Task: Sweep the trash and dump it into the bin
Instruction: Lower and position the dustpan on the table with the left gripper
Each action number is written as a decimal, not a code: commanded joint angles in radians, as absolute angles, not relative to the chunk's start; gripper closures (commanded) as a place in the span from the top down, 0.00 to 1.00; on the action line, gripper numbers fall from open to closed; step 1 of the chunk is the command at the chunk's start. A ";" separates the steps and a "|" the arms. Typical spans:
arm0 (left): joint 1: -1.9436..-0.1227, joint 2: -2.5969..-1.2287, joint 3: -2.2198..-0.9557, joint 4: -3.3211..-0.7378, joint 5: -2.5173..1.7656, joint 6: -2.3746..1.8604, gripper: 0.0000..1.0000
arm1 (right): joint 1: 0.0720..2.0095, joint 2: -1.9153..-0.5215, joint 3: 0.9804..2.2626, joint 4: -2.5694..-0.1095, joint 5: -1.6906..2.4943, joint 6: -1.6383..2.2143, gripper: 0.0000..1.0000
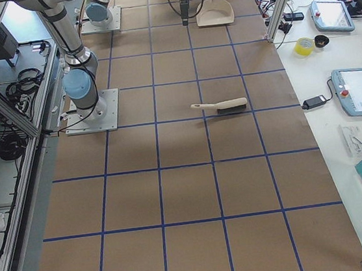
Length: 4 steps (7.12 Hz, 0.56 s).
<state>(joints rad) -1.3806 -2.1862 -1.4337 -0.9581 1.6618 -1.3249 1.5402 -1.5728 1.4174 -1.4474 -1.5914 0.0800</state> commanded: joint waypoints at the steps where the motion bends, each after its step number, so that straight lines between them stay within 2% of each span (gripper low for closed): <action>1: -1.381 -2.166 -1.462 -0.968 1.661 -1.325 0.00 | 1.542 -1.572 1.417 -1.447 -1.592 0.078 1.00; 4: -1.381 -2.160 -1.493 -0.968 1.664 -1.325 0.00 | 1.542 -1.574 1.419 -1.439 -1.598 0.078 1.00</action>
